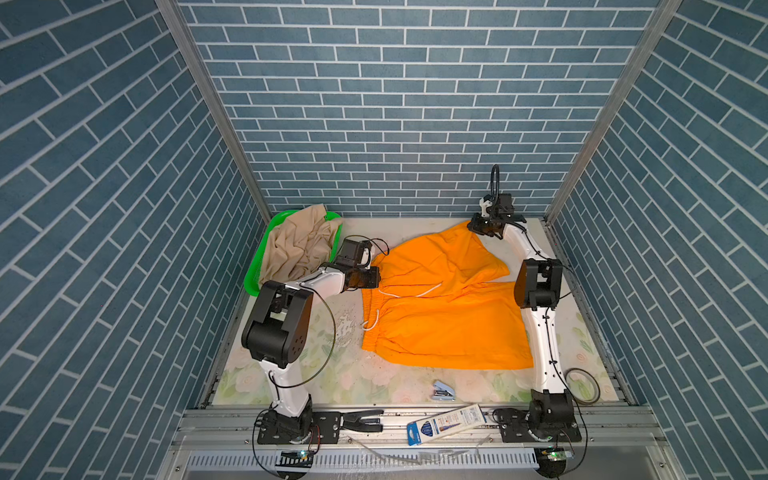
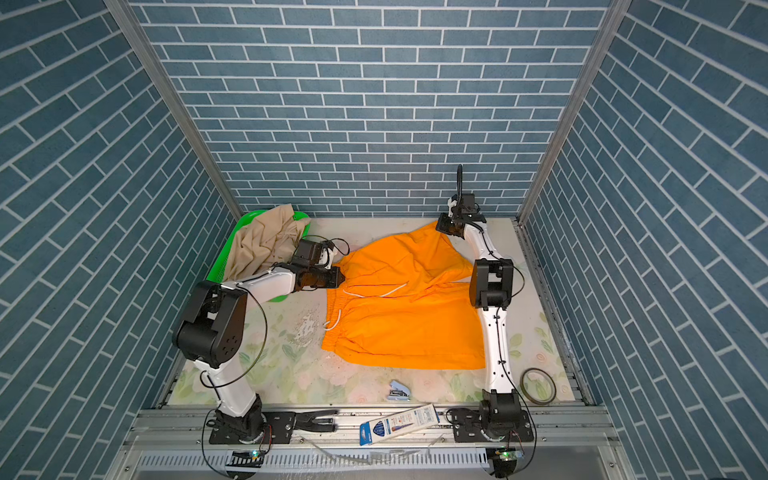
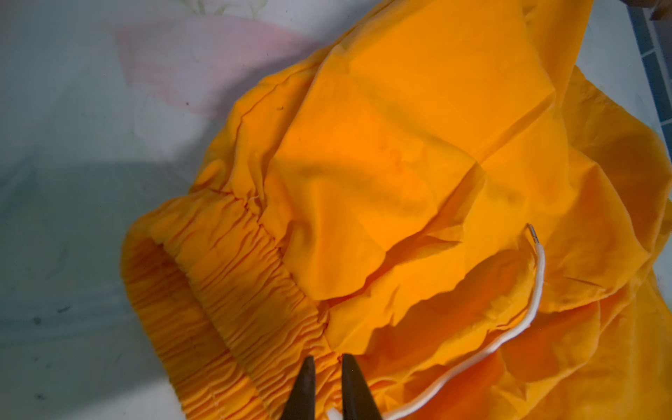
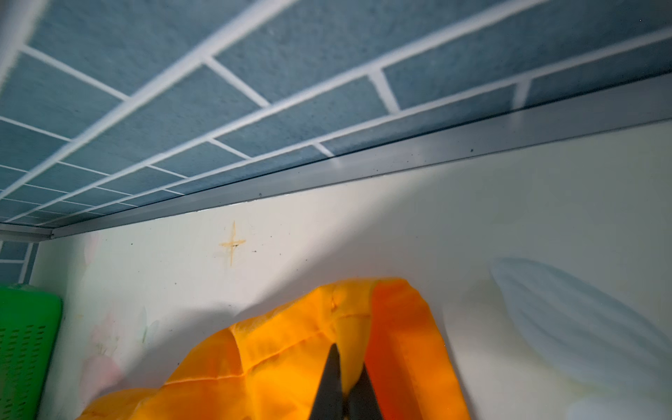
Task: Fold and stack the shorts
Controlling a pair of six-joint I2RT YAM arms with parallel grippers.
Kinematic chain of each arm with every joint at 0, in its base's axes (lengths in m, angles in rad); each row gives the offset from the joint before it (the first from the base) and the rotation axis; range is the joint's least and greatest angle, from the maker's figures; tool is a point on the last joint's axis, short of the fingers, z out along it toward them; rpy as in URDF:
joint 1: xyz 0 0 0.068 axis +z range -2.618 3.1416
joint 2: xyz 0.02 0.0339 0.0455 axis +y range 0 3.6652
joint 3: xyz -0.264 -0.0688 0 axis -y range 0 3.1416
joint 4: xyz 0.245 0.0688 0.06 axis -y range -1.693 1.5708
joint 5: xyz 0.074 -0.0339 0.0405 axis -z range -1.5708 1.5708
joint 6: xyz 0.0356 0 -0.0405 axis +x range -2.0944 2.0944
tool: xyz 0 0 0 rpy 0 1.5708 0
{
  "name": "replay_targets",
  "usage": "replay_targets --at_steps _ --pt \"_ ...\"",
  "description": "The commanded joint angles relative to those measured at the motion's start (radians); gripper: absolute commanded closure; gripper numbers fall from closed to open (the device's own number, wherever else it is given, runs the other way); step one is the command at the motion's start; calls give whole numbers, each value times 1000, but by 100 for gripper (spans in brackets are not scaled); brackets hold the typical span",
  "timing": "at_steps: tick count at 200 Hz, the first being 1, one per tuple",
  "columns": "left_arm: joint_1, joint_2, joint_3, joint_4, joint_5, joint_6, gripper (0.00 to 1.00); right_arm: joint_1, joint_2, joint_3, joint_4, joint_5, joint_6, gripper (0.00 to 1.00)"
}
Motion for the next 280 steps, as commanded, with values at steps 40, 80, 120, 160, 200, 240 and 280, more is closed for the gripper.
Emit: replay_targets --at_steps 40,80,120,160,200,240,280 --pt "8 48 71 -57 -45 63 100 49 -151 52 -150 371 -216 100" --pt "8 81 96 -38 -24 65 100 37 -95 113 -117 464 -245 100" --pt "8 98 126 -43 -15 83 100 27 -29 178 -76 403 -237 35" --pt "8 57 152 -87 -11 68 66 -35 -189 50 -211 284 -189 27" --pt "8 38 118 -132 -22 50 34 -116 -521 -479 -198 260 -191 27" --pt "8 57 40 -54 31 13 33 -156 -624 -732 -164 202 -202 26" --pt "4 72 22 -22 70 -8 33 -163 -571 -785 -140 117 -204 26"
